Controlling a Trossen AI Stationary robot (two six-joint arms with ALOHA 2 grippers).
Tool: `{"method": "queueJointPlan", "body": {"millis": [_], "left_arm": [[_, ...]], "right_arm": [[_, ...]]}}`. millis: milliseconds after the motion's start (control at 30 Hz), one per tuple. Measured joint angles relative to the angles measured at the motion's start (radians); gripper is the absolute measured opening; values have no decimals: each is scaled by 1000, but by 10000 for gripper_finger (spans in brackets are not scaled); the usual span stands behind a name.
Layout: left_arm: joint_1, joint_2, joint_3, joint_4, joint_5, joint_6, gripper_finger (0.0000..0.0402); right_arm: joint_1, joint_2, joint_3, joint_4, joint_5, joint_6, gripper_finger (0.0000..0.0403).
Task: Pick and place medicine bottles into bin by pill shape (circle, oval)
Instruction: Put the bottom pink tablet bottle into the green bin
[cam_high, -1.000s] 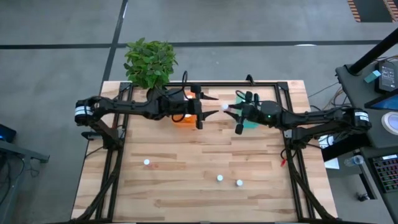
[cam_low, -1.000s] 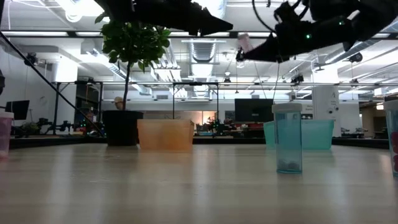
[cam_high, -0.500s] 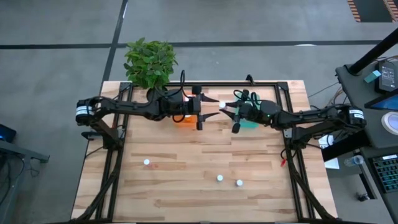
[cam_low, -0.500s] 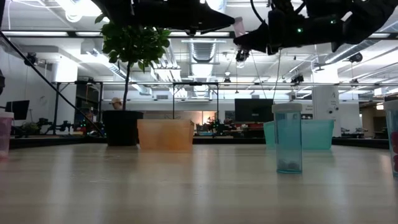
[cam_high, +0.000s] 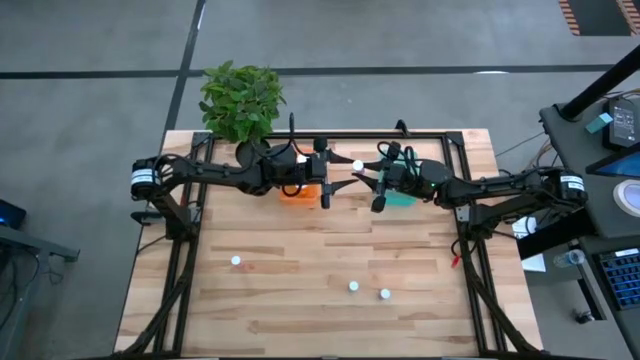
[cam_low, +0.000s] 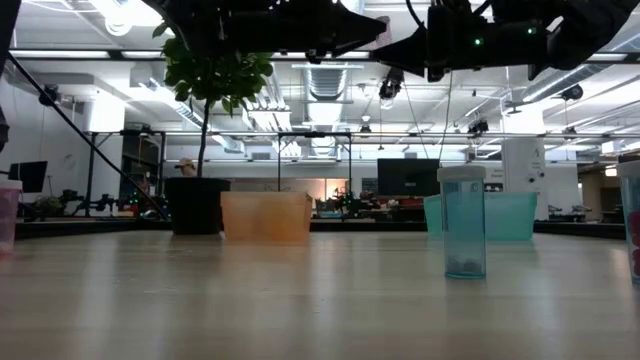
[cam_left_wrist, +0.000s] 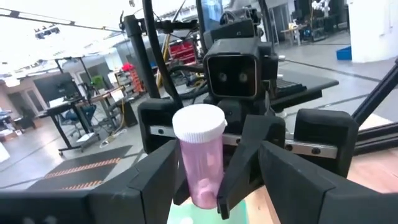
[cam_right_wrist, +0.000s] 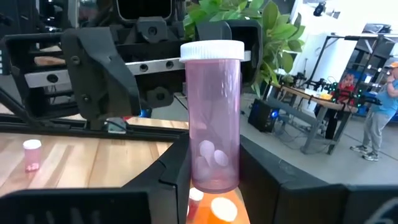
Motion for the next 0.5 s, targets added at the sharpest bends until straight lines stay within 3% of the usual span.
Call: {"method": "queueJointPlan", "body": {"millis": [500], "left_arm": [[6,50,13,67,10,-1,205]], "right_arm": [[0,3,-1,6,0,4,98]]}}
